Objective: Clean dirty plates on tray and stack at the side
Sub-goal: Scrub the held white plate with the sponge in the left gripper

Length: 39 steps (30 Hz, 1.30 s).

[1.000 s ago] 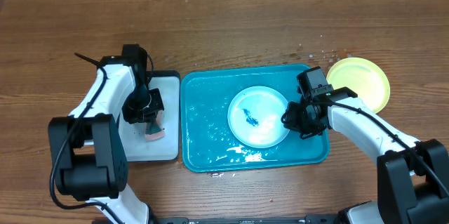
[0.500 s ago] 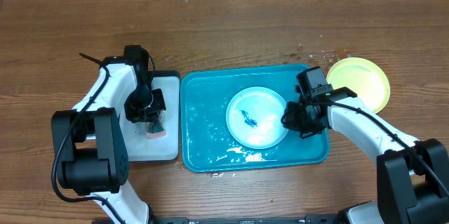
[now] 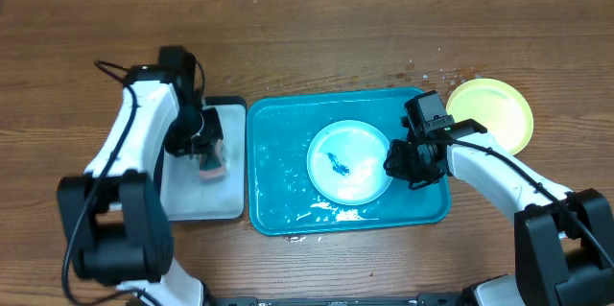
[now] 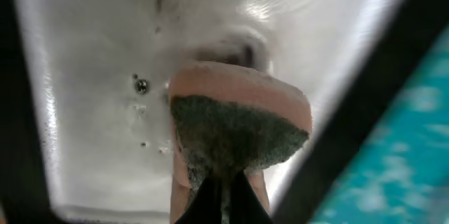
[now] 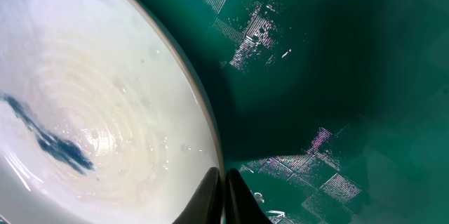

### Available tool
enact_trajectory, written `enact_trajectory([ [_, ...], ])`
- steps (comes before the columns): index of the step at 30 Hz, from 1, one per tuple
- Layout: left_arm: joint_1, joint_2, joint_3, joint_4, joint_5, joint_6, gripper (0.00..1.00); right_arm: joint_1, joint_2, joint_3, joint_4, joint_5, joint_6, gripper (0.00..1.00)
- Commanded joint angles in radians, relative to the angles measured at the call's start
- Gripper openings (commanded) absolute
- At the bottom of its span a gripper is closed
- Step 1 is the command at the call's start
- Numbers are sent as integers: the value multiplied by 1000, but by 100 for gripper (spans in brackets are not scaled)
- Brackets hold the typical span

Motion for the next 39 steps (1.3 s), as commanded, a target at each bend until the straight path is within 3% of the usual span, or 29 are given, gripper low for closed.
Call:
enact_trajectory([
  [1, -3, -93, 35, 4, 146, 59, 4, 6, 7, 11, 9, -15, -14, 4],
  [6, -71, -117, 35, 12, 318, 130, 4, 6, 7, 11, 44, -57, -56, 4],
  [12, -241, -114, 35, 82, 316, 130, 4, 6, 7, 11, 56, -58, -49, 4],
  [20, -431, -29, 35, 243, 225, -37, 4, 6, 7, 11, 58, -80, -49, 4],
  [30, -470, 167, 35, 245, 223, -67, 4, 6, 7, 11, 79, -140, -45, 4],
  [39, -492, 236, 35, 243, 185, -68, 4, 58, 11, 11, 107, -145, -22, 4],
])
